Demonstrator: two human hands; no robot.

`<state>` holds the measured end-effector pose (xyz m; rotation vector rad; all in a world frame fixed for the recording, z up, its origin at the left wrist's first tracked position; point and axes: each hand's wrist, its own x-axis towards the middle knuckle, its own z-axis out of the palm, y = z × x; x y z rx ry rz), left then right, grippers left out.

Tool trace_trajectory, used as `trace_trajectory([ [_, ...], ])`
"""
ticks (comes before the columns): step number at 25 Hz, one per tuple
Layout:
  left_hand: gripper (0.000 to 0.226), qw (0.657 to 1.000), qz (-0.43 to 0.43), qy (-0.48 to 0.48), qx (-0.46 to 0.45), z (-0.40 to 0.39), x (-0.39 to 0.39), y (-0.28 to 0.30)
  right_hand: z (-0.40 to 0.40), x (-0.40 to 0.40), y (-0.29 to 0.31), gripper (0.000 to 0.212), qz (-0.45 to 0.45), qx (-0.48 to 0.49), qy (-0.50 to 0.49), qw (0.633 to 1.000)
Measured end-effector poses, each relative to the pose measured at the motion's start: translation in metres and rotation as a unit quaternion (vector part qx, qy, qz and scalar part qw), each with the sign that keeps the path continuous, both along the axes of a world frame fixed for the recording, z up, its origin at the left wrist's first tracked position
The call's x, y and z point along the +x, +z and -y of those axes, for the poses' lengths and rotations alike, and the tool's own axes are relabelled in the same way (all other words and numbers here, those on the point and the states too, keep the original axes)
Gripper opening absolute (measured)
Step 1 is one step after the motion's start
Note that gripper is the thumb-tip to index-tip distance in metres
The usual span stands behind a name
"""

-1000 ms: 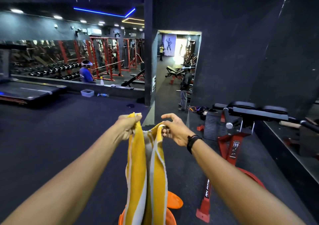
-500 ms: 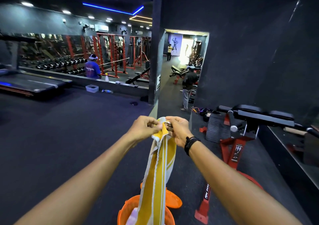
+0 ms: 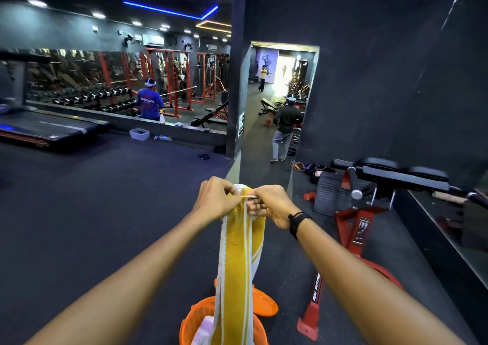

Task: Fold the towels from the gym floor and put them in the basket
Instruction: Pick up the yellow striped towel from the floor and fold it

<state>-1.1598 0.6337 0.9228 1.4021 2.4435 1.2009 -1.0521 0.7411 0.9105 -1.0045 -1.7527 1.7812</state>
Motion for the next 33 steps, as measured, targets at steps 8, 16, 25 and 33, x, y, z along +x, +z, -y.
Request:
trace_trajectory([
  [8,0.017,0.994,-0.046,-0.076,0.056,0.017,-0.039,0.030,-0.071,0.056,-0.030,0.066,0.460,0.447,0.258,0.722],
  [16,0.016,0.953,-0.256,-0.066,-0.147,0.033,-0.096,0.009,-0.091,0.071,0.016,0.048,0.233,0.508,0.130,0.819],
  [25,0.014,0.995,-0.078,0.058,-0.028,0.034,-0.104,-0.007,-0.079,0.074,0.025,0.041,0.096,0.449,0.105,0.882],
  [33,0.008,0.994,-0.075,-0.080,-0.011,0.036,-0.080,-0.011,-0.091,0.100,0.020,0.030,0.103,0.455,0.008,0.885],
])
